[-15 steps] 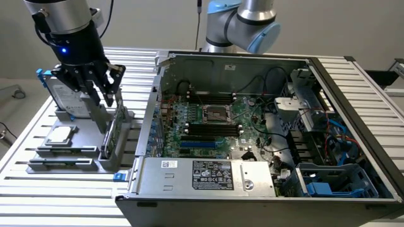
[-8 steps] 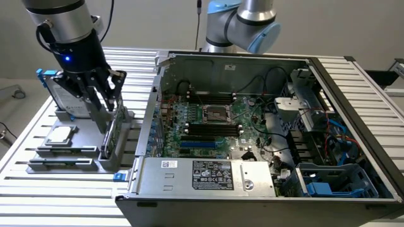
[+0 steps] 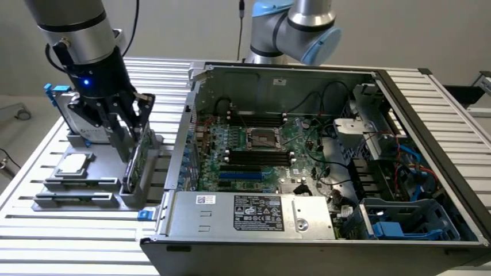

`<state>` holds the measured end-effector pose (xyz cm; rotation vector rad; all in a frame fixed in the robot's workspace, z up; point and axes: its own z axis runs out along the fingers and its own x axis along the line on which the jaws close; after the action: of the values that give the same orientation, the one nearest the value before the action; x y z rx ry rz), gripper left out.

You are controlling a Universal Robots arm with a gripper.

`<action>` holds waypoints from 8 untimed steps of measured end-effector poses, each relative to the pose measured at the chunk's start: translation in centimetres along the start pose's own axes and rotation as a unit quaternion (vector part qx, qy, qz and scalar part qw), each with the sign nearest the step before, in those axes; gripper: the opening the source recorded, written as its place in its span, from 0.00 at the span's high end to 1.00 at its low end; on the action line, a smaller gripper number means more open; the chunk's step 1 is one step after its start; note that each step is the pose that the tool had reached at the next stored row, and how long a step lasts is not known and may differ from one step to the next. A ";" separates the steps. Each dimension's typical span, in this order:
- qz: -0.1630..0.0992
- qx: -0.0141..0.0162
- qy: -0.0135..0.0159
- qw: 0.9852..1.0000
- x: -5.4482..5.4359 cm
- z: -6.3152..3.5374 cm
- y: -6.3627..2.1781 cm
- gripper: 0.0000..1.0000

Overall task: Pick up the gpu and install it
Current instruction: 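Pick up the gpu and move the gpu toward the slot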

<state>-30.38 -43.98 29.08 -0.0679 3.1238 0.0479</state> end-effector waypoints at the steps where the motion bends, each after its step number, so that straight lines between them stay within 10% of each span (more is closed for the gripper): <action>1: -0.002 0.000 0.000 1.000 0.0 0.18 -0.02 0.64; 8: -0.022 0.000 0.001 1.000 0.0 1.45 -0.10 0.64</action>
<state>-30.40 -44.04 27.63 -0.1354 3.1223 0.0484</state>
